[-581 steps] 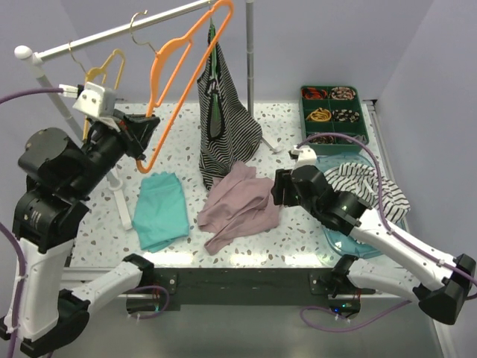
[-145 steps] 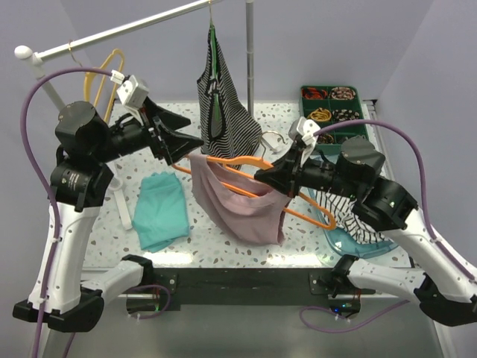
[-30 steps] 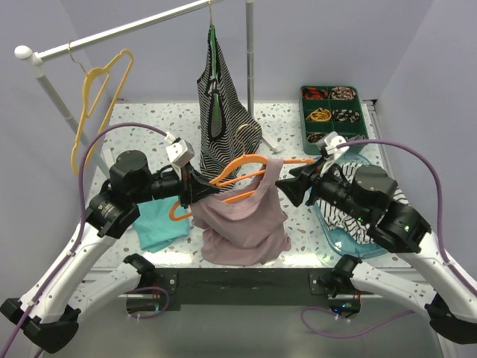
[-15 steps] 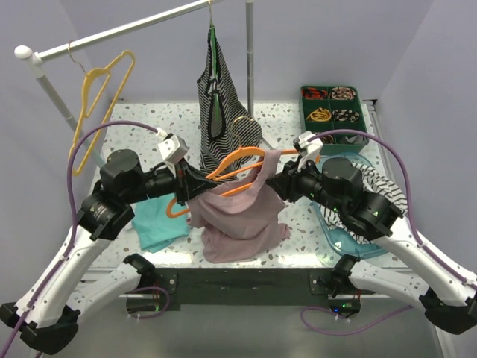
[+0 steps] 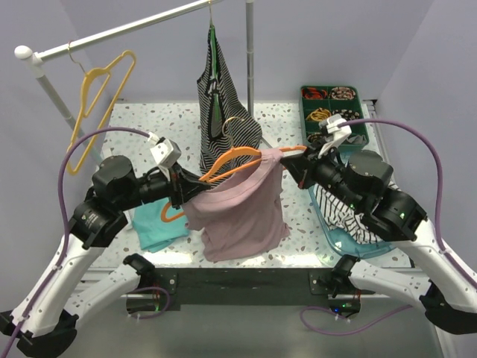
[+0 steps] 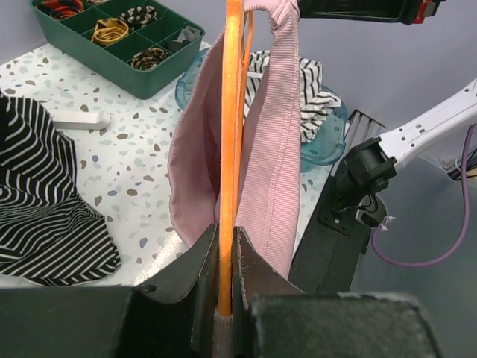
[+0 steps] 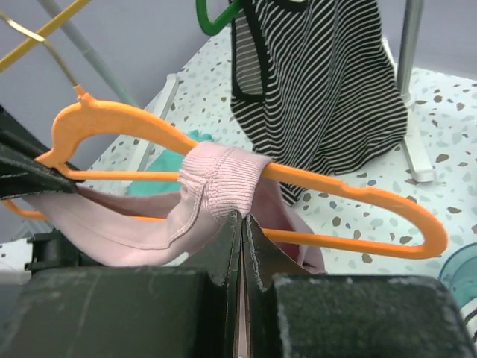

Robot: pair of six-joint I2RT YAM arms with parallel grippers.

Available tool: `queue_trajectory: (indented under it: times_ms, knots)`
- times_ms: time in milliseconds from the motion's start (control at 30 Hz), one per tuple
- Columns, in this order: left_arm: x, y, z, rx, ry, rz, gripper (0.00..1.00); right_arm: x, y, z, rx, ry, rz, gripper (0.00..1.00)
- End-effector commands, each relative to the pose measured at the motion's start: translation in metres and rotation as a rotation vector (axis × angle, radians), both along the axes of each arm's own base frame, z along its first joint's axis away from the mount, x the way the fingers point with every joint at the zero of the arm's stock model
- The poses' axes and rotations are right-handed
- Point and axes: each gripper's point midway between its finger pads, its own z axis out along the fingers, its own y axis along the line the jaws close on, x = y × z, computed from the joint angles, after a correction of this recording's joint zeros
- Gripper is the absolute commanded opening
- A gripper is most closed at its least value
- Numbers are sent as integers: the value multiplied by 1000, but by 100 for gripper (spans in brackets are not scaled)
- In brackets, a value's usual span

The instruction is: Place the tank top on the hanger

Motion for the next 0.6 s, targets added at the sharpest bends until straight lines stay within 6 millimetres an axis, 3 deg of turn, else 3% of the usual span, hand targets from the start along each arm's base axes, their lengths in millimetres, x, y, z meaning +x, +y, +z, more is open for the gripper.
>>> queue_trajectory:
  times_ms: [0,67,133,267,367,567]
  knots:
    - [-6,6,37,-51,-104,9,0,13,-18,3,-34,-12,-117,0]
    - [-10,7,38,-49,-107,3,0,17,-17,3,-47,-6,-131,1]
    - [-13,10,39,-52,-110,8,0,15,-11,8,-43,-4,-99,8]
    - [-19,18,35,-53,-90,35,0,13,-5,14,-24,-7,-66,46]
    - [-27,25,24,-51,-55,54,0,7,-5,20,-13,-19,-40,57]
    - [-39,39,6,-72,17,116,0,11,-15,21,-34,-41,-85,59]
